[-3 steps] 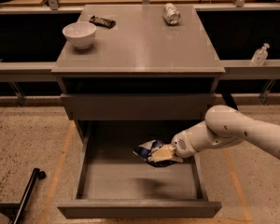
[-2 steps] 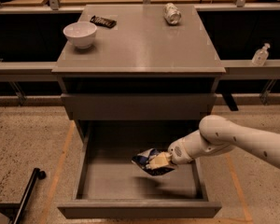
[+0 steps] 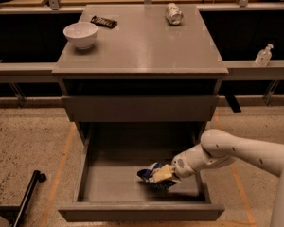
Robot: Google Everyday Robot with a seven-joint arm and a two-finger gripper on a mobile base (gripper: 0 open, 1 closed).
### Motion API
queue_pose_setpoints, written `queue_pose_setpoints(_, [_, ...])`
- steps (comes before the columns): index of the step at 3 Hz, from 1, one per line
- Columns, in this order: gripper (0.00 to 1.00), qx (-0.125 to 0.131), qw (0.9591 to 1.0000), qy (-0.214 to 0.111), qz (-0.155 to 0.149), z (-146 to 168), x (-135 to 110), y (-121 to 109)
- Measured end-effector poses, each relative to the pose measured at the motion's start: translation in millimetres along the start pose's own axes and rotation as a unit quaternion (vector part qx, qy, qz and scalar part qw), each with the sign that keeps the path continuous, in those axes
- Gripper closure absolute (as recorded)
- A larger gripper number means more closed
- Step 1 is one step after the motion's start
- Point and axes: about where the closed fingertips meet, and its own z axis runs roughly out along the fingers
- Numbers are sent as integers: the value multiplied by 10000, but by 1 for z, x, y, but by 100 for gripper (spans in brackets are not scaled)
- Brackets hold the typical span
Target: Place blue chip bag into middle drawer
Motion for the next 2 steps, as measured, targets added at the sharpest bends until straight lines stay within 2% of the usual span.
queue_pose_setpoints(1, [13, -13, 10000, 14, -13, 2, 0, 1])
queue_pose_setpoints(2, [0, -24, 10000, 30, -16, 3, 1, 2])
